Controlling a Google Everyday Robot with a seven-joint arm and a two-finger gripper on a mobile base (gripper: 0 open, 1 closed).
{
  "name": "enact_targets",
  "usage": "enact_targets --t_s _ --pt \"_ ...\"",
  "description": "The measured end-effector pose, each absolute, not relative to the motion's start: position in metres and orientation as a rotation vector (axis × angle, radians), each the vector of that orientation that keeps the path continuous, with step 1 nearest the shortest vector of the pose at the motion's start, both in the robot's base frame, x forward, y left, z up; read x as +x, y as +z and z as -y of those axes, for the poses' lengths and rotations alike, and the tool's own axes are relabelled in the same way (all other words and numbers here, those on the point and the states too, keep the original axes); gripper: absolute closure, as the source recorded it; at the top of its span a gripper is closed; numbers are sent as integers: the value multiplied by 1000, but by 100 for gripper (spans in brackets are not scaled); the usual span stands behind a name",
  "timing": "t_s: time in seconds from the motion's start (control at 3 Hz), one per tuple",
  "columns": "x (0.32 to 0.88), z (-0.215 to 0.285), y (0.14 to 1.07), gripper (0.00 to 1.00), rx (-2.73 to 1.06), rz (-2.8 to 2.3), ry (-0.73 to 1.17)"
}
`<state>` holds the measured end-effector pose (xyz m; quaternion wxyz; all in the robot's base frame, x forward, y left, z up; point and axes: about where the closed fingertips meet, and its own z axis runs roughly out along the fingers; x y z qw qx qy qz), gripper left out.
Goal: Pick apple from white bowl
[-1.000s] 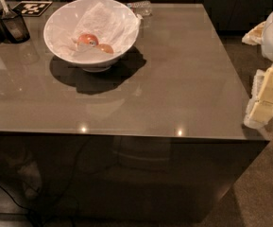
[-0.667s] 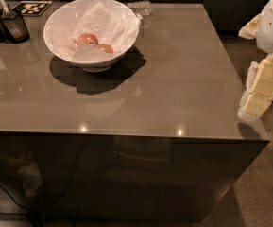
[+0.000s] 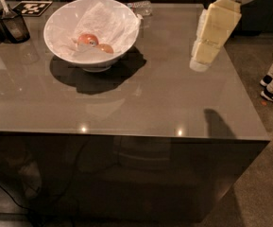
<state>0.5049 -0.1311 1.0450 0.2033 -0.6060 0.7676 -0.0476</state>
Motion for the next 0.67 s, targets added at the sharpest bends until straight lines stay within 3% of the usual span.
enact_targets --t_s 0.67 --pt "578 55 1047 0 -1725 -2094 3"
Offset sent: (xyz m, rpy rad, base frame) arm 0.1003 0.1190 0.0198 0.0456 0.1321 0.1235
